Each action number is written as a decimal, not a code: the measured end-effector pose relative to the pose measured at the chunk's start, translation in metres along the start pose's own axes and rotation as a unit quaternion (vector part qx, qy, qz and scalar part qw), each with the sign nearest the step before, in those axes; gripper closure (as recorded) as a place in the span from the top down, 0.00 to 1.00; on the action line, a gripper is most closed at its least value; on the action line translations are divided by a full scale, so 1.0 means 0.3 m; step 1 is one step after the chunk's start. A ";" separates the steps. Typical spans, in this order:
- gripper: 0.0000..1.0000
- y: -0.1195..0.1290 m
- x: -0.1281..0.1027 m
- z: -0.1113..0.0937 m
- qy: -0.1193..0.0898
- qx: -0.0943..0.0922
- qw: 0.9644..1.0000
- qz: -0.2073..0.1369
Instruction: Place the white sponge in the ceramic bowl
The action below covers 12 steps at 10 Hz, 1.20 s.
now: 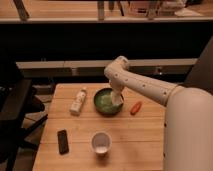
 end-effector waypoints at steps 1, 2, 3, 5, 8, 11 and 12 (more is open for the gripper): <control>0.36 -0.002 0.000 0.001 0.000 0.000 1.000 -0.002; 0.37 -0.004 0.002 0.002 0.000 0.000 1.000 -0.004; 0.37 -0.005 0.003 0.002 0.000 0.001 1.000 -0.004; 0.37 -0.006 0.005 0.004 0.000 0.001 1.000 -0.007; 0.37 -0.014 0.007 0.006 0.000 0.002 1.000 -0.011; 0.37 -0.014 0.009 0.009 0.000 0.002 1.000 -0.014; 0.37 -0.016 0.009 0.010 0.000 0.002 1.000 -0.015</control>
